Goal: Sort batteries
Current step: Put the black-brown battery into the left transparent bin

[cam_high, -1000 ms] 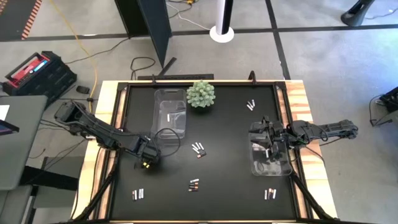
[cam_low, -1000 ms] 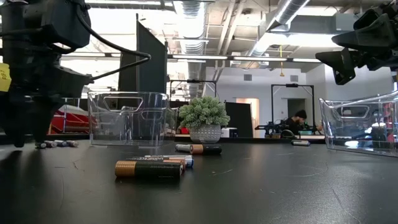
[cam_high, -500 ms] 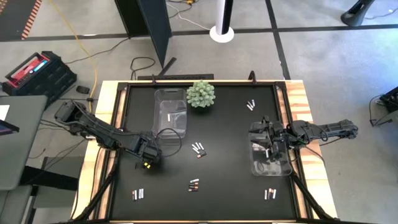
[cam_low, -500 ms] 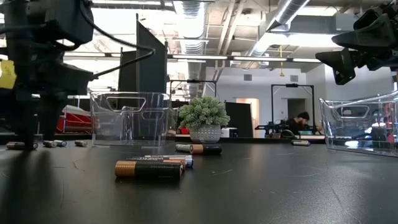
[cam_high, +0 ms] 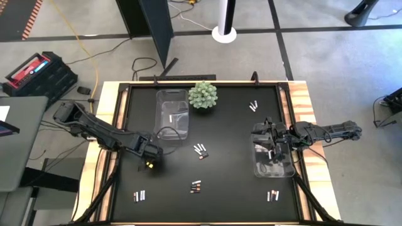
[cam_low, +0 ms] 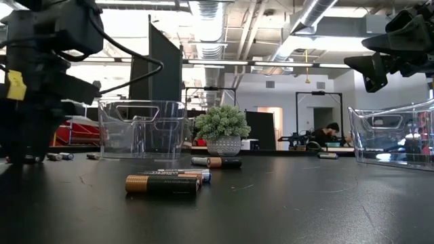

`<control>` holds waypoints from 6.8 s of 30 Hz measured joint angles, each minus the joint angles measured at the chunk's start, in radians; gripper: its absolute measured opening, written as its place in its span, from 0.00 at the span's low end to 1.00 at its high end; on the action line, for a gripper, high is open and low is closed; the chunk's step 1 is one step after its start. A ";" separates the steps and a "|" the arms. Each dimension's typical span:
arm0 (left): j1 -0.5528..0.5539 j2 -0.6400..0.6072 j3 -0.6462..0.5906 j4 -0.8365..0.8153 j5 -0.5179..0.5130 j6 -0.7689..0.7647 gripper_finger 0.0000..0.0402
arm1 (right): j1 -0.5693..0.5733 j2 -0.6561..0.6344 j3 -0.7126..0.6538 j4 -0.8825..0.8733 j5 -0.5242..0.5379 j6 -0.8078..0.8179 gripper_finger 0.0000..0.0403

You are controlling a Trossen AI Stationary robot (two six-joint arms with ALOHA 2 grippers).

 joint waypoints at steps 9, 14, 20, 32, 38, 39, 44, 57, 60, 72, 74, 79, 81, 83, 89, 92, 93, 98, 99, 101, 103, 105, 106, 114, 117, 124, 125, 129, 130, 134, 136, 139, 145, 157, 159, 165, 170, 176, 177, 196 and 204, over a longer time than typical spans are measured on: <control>0.000 0.005 0.024 0.003 0.037 -0.027 0.19 | 0.000 0.000 0.000 0.000 0.000 0.000 0.58; 0.000 0.009 0.058 -0.018 0.045 -0.037 0.04 | 0.000 0.000 0.000 0.000 0.000 0.000 0.58; -0.001 0.010 0.084 -0.026 0.051 -0.041 0.05 | 0.000 0.000 0.000 0.000 0.000 0.000 0.58; -0.001 0.008 0.255 -0.081 0.038 -0.076 0.05 | 0.000 0.000 0.000 0.000 0.000 0.000 0.58; 0.001 0.008 0.434 -0.251 -0.035 -0.076 0.05 | 0.000 0.000 0.000 0.000 0.000 0.000 0.58; 0.005 0.008 0.469 -0.279 -0.056 -0.071 0.05 | 0.000 0.000 0.000 0.000 0.000 0.000 0.58; 0.067 0.007 0.630 -0.368 -0.191 -0.013 0.05 | 0.000 0.000 0.000 0.000 0.000 0.000 0.58; 0.668 0.009 0.799 -0.251 -0.172 0.599 0.05 | 0.000 0.000 0.000 0.000 0.000 0.000 0.58; 0.818 0.047 0.800 -0.173 -0.063 0.694 0.05 | 0.000 0.000 0.000 0.000 0.000 0.000 0.58; 0.958 0.354 0.798 -0.167 0.132 0.841 0.05 | 0.000 0.000 0.000 0.000 0.000 0.000 0.58; 0.950 0.389 0.798 -0.170 0.155 0.828 0.05 | 0.000 0.000 0.000 0.000 0.000 0.000 0.58; 0.931 0.438 0.761 -0.172 0.152 0.787 0.05 | 0.000 0.000 0.000 0.000 0.000 0.000 0.58; 0.923 0.451 0.735 -0.167 0.149 0.778 0.05 | 0.000 0.000 0.000 0.000 0.000 0.000 0.58; 0.917 0.454 0.705 -0.150 0.148 0.762 0.05 | 0.000 0.000 0.000 0.000 0.000 0.000 0.58; 0.896 0.454 0.665 -0.082 0.142 0.752 0.05 | 0.000 0.000 0.000 0.000 0.000 0.000 0.58; 0.889 0.451 0.665 -0.063 0.137 0.743 0.06 | 0.000 0.000 0.000 0.000 0.000 0.000 0.58; 0.887 0.451 0.665 -0.061 0.136 0.742 0.07 | 0.000 0.000 0.000 0.000 0.000 0.000 0.58; 0.885 0.452 0.665 -0.062 0.137 0.692 0.13 | 0.000 0.000 0.000 0.000 0.000 0.000 0.58; 0.885 0.452 0.665 -0.062 0.137 0.670 0.14 | 0.000 0.000 0.000 0.000 0.000 0.000 0.58; 0.885 0.452 0.665 -0.063 0.137 0.614 0.16 | 0.000 0.000 0.000 0.000 0.000 0.000 0.58; 0.885 0.452 0.665 -0.063 0.138 0.552 0.16 | 0.000 0.000 0.000 0.000 0.000 0.000 0.58; 0.881 0.452 0.666 -0.064 0.138 0.499 0.17 | 0.000 0.000 0.000 0.000 0.000 0.000 0.58; 0.879 0.452 0.666 -0.064 0.138 0.478 0.17 | 0.000 0.000 0.000 0.000 0.000 0.000 0.58; 0.846 0.452 0.666 -0.068 0.139 0.396 0.17 | 0.000 0.000 0.000 0.000 0.000 0.000 0.58; 0.842 0.440 0.666 -0.080 0.140 0.378 0.17 | 0.000 0.000 0.000 0.000 0.000 0.000 0.58; 0.843 0.305 0.666 -0.088 0.089 0.315 0.17 | 0.000 0.000 0.000 0.000 0.000 0.000 0.58; 0.843 0.275 0.666 -0.088 0.072 0.305 0.17 | 0.000 0.000 0.000 0.000 0.000 0.000 0.58; 0.840 0.141 0.666 -0.093 0.065 0.270 0.17 | 0.000 0.000 0.000 0.000 0.000 0.000 0.58; 0.835 0.105 0.666 -0.101 0.064 0.267 0.17 | 0.000 0.000 0.000 0.000 0.000 0.000 0.58; 0.797 -0.014 0.667 -0.227 0.039 0.311 0.17 | 0.000 0.000 0.000 0.000 0.000 0.000 0.58; 0.764 -0.059 0.667 -0.329 -0.004 0.304 0.17 | 0.000 0.000 0.000 0.000 0.000 0.000 0.58; 0.700 -0.111 0.667 -0.476 -0.070 0.221 0.17 | 0.000 0.000 0.000 0.000 0.000 0.000 0.58; 0.575 -0.181 0.667 -0.658 -0.157 0.057 0.17 | 0.000 0.000 0.000 0.000 0.000 0.000 0.58; 0.505 -0.190 0.667 -0.698 -0.140 0.150 0.17 | 0.000 0.000 0.000 0.000 0.000 0.000 0.58; 0.500 -0.188 0.666 -0.696 -0.140 0.175 0.17 | 0.000 0.000 0.000 0.000 0.000 0.000 0.58; 0.493 -0.193 0.595 -0.692 -0.139 0.205 0.17 | 0.000 0.000 0.000 0.000 0.000 0.000 0.58; 0.493 -0.193 0.474 -0.673 -0.109 0.203 0.17 | 0.000 0.000 0.000 0.000 0.000 0.000 0.58; 0.492 -0.192 0.317 -0.518 0.096 0.153 0.25 | 0.000 0.000 0.000 0.000 0.000 0.000 0.58; 0.490 -0.191 0.296 -0.484 0.134 0.138 0.28 | 0.000 0.000 0.000 0.000 0.000 0.000 0.58; 0.396 -0.277 0.225 -0.426 0.025 -0.075 0.32 | 0.000 0.000 0.000 0.000 0.000 0.000 0.58; 0.325 -0.375 0.193 -0.355 -0.062 -0.022 0.32 | 0.000 0.000 0.000 0.000 0.000 0.000 0.58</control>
